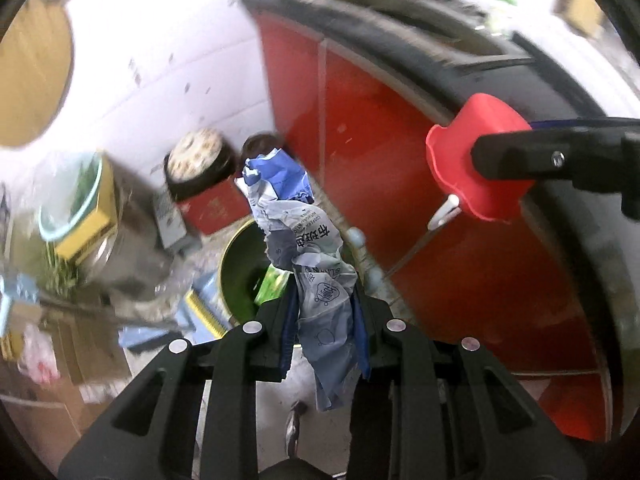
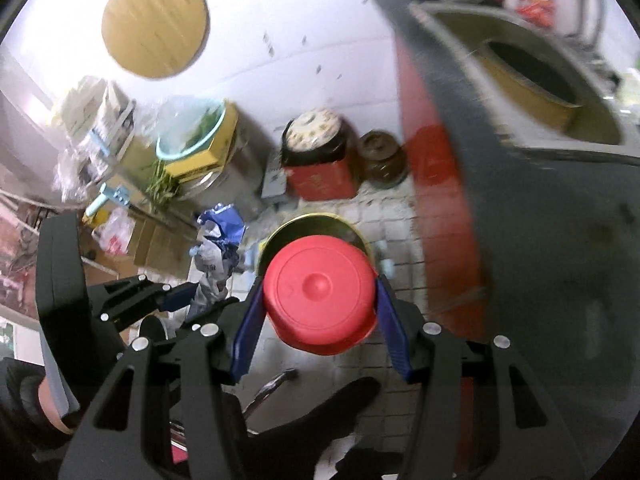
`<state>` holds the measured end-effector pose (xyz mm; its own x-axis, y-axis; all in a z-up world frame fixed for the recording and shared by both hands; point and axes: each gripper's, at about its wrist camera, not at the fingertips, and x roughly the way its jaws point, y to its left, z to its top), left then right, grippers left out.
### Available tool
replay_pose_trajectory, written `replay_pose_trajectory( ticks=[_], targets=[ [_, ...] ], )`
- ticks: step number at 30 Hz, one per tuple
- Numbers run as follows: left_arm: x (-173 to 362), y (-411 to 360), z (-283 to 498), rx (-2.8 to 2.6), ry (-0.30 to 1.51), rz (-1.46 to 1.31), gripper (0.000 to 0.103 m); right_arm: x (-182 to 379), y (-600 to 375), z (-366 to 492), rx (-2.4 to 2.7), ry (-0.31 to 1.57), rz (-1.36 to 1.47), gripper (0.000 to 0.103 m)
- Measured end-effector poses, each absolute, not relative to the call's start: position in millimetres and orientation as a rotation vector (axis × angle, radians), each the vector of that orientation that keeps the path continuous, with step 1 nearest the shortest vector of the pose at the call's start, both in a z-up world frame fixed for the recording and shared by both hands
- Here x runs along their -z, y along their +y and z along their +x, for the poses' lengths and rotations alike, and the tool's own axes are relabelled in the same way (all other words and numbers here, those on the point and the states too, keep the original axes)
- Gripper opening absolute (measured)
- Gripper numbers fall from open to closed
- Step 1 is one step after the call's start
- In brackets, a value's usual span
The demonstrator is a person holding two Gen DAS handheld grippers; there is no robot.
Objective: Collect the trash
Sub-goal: 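Carry paper and red cup over the floor bin and open both tools, then bring both tools back over the countertop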
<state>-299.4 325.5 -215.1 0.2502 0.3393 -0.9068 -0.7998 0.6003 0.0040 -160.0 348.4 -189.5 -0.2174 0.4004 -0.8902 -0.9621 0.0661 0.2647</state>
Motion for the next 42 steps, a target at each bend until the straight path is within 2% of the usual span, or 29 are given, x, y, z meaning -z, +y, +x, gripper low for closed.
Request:
replay_pose_trajectory(
  ticks=[10,11,12,13,19,25,29,32,34,42],
  targets=[
    [304,384,-324,-0.789,1.063,-0.635,0.026,300,441,-190,-1.453,1.278,-0.819,0.054],
    [309,387,-325,-0.791,1.066,-0.634,0.044,307,446,-189,-1.454,1.293,-0.825,0.056],
    [316,392,-326,-0.792,1.079,-0.637,0.059,314,452,-189,-1.449,1.312,-0.837,0.063],
    [318,392,-328,-0.808,1.081,-0.630,0.080,323,459,-189,-1.439,1.331,-0.844,0.081],
    [320,395,-337,-0.840,1.074,-0.645,0.082,330,467,-185,-1.430,1.343,-0.841,0.084],
    [298,385,-335,-0.846,1.059,-0.641,0.082,299,443,-175,-1.419,1.330,-0.814,0.084],
    [264,373,-318,-0.821,1.041,-0.597,0.082,251,408,-149,-1.390,1.299,-0.737,0.087],
    [229,360,-293,-0.781,1.021,-0.532,0.091,210,373,-125,-1.345,1.255,-0.676,0.089],
    [202,346,-267,-0.740,1.005,-0.458,0.095,175,337,-101,-1.294,1.210,-0.617,0.091],
    [121,258,-143,-0.390,0.941,-0.210,0.096,76,149,-3,-0.918,1.024,-0.396,0.093]
  ],
)
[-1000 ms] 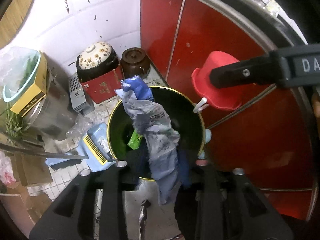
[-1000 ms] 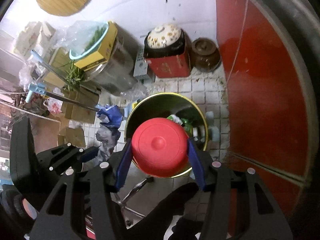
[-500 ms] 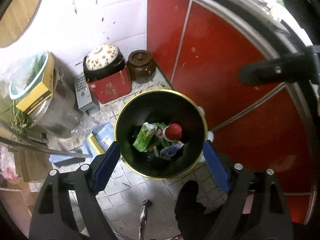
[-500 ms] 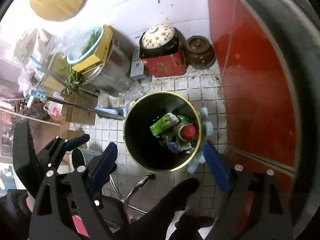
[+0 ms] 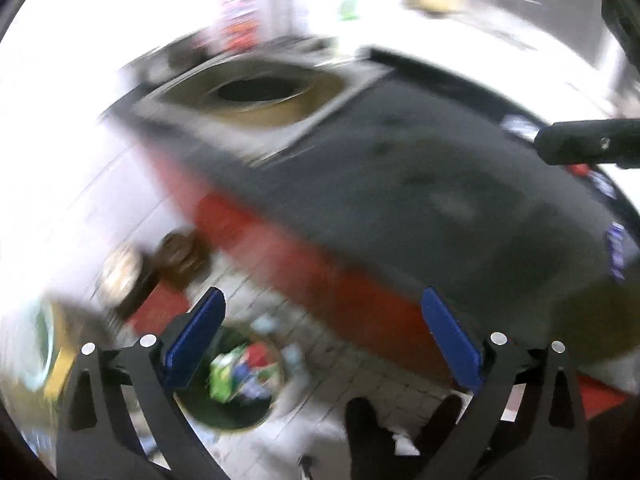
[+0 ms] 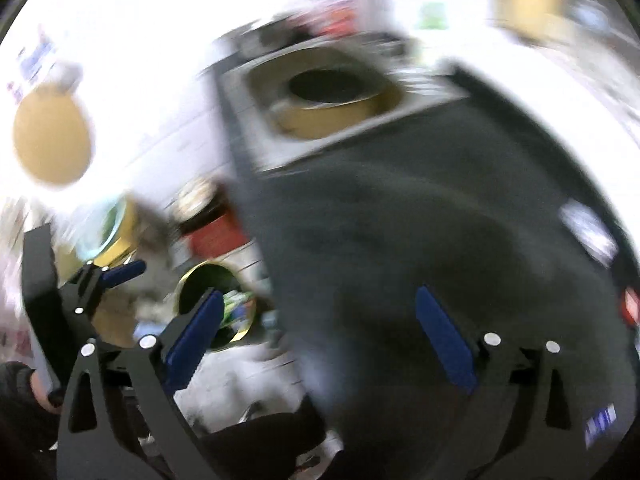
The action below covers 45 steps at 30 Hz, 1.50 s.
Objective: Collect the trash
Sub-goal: 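Bring both tools back over the countertop, then move both open tools toward the red lid and crumpled paper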
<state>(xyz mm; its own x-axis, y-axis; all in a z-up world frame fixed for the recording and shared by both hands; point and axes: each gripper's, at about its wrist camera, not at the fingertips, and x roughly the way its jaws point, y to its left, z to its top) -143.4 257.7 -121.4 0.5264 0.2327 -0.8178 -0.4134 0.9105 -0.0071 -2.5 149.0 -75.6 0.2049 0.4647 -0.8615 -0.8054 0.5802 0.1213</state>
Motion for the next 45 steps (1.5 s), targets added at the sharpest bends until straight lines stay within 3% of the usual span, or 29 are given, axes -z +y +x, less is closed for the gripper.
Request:
replay_pose_trajectory(
  ticks=[10,19,27,45],
  targets=[
    [72,82,-9,0.103,0.870,0.059,0.096,35,-130,38,-0.342,0.949,-0.108,0.093],
    [67,-53,16,0.338,0.893,0.181,0.096,42,-270,4,-0.127,0.950,0.051,0.093],
    [75,-84,22,0.373,0.913,0.234,0.096,49,-292,3,-0.120,0.965,0.072,0.093],
    [97,-31,99,0.258,0.951,0.213,0.096,63,-260,74,-0.191,0.971,0.033,0.093]
  ],
)
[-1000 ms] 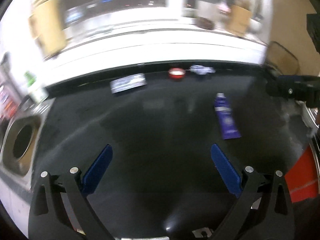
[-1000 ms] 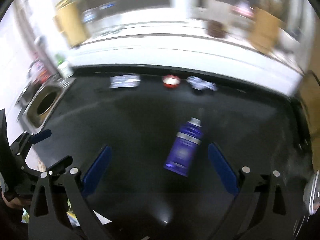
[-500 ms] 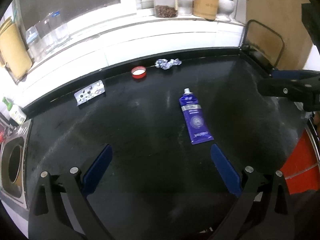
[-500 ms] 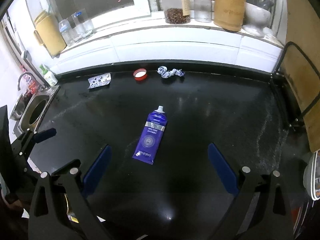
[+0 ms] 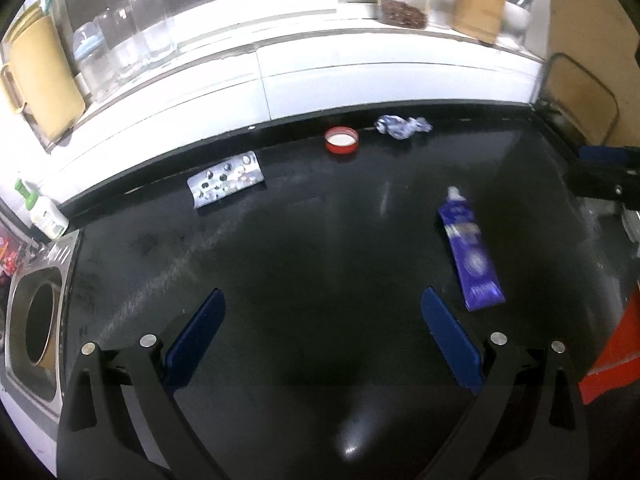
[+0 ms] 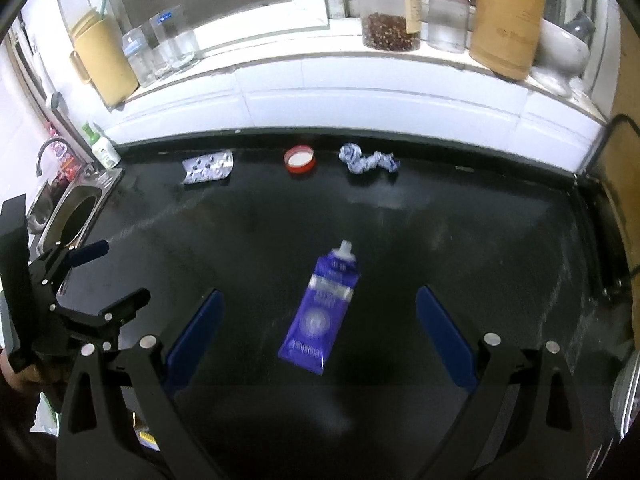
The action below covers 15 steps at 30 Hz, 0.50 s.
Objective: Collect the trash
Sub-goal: 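Move both open tools toward the red lid and crumpled paper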
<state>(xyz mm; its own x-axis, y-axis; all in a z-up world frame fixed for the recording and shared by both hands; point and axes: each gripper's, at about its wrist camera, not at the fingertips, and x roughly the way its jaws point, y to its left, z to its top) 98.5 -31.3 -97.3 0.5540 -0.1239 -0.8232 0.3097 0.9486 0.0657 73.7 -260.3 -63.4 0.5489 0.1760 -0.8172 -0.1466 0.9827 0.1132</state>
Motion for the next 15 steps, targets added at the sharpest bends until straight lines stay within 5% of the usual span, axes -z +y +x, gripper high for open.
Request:
replay_pose_trajectory(
  ticks=[15],
  targets=[
    [158,-93,265,0.298,0.973,0.251,0.096,125,-269,234,-0.250,1.001,-0.086,0.092]
  ],
)
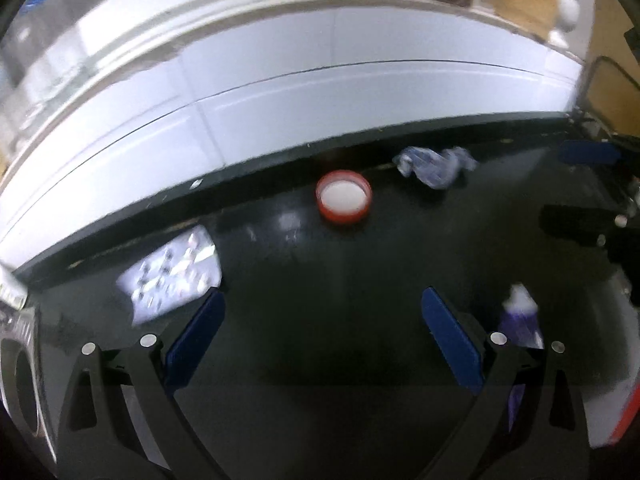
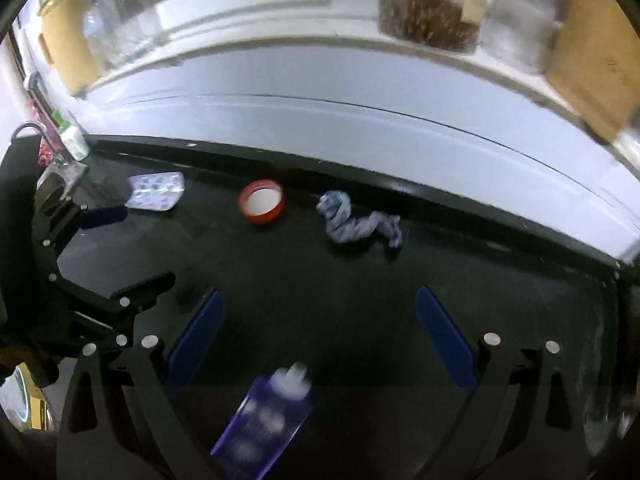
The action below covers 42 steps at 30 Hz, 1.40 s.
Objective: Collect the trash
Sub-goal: 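Move both open tools toward the red lid and crumpled paper, then grasp the red lid with the left tool while the right tool grasps the crumpled paper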
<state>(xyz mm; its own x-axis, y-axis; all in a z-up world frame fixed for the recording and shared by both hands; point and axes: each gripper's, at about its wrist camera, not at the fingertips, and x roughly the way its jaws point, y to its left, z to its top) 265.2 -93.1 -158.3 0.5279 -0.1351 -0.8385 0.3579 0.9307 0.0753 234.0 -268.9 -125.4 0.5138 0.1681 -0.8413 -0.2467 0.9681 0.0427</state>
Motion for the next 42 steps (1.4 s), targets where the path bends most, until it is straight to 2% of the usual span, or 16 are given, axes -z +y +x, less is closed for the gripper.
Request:
replay_pose_trajectory(
  ticks=[6,12,15,18,19,24,33,42],
  targets=[
    [190,-103,323,0.301,1.000,0.215,0.094,171,-279,299,-0.245,1.071,-0.059,0.088],
    [215,-113,349,0.328,1.023,0.205,0.081,200,-281,328,-0.254,1.107,-0.054,0.084],
    [216,-116,350,0.330,0.999,0.201,0.077,205,-281,332,-0.248,1.105,-0.064,0.074],
    [214,-119,353,0.338,0.988,0.202,0.061,206,-282,334,-0.243,1.097,-0.065,0.056],
    [213,-122,353,0.346,0.983,0.208,0.050,206,-282,334,-0.244,1.099,-0.067,0.045],
    [209,-123,353,0.371,0.987,0.183,0.048,203,-283,330,-0.255,1.101,-0.065,0.037],
    [176,-119,323,0.366,0.953,0.198,0.048,173,-286,311,-0.238,1.074,-0.064,0.037],
    [133,-95,244,0.313,0.947,0.195,0.048,134,-282,239,-0.240,1.035,-0.073,0.037]
  ],
)
